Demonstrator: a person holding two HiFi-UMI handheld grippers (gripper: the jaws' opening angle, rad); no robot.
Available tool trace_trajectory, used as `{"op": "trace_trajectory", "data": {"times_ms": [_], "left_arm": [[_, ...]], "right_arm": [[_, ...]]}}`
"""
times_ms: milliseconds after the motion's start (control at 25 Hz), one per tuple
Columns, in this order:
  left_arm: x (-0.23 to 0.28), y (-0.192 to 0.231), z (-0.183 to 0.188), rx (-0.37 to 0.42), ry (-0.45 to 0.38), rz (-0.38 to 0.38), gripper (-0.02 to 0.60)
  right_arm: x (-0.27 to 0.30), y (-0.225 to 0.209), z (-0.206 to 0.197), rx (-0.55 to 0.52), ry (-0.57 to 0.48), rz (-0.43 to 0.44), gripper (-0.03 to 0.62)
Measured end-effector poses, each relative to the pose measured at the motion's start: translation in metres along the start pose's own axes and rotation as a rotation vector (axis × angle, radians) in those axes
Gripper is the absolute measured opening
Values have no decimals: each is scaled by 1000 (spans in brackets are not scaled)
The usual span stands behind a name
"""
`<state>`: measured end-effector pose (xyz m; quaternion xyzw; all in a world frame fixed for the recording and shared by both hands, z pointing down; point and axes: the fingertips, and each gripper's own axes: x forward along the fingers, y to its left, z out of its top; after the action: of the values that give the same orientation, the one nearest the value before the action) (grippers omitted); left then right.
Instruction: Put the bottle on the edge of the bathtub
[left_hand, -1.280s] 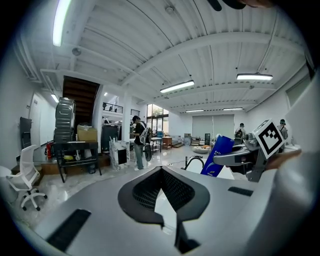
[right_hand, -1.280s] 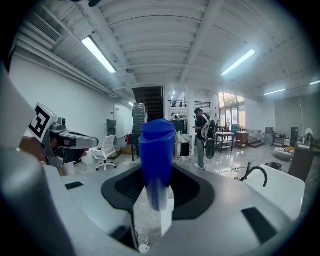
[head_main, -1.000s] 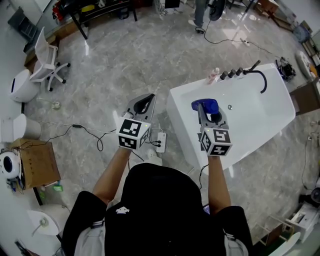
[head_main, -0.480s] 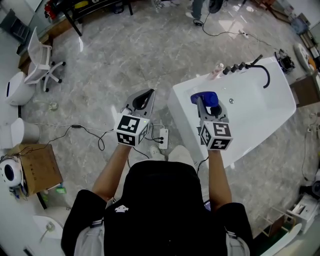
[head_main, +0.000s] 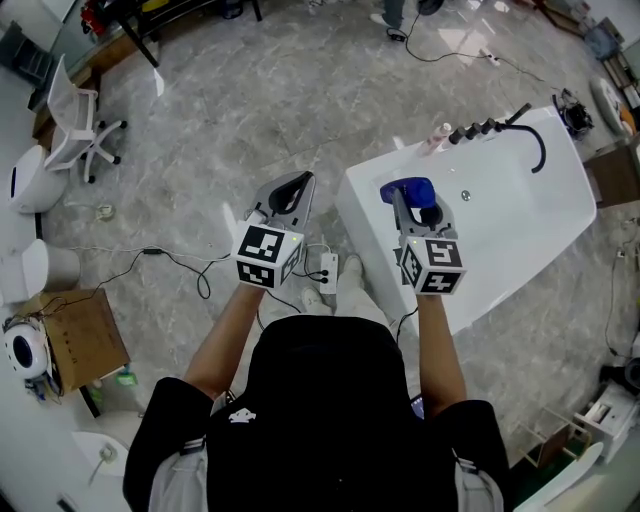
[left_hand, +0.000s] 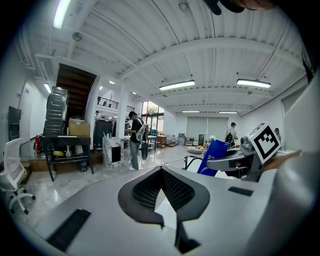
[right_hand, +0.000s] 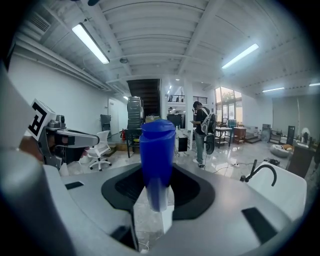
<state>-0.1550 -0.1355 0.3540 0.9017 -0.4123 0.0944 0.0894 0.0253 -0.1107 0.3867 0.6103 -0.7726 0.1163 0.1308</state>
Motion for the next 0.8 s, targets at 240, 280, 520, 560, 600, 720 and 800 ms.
{"op": "trace_trajectory", "data": {"times_ms": [240, 280, 520, 560, 600, 720, 800], "left_arm": [[40, -4, -7, -8, 29, -6, 12], [49, -5, -10, -12, 37, -6, 12], [99, -8, -24, -36, 82, -12, 12], [108, -8, -27, -40, 91, -14, 12], [118, -9, -30, -45, 100, -15, 12], [144, -13, -41, -57, 130, -16, 12], [160, -13, -50, -71, 147, -10, 12]], "right_arm": [[23, -32, -10, 13, 29, 1, 160], [27, -39, -13, 17, 38, 1, 160], [58, -75, -32, 37, 96, 9, 160], [63, -81, -35, 39, 105, 11, 160], [67, -87, -39, 42, 113, 13, 160], [82, -104, -50, 49, 136, 24, 160], [93, -112, -58, 50, 150, 36, 160]]}}
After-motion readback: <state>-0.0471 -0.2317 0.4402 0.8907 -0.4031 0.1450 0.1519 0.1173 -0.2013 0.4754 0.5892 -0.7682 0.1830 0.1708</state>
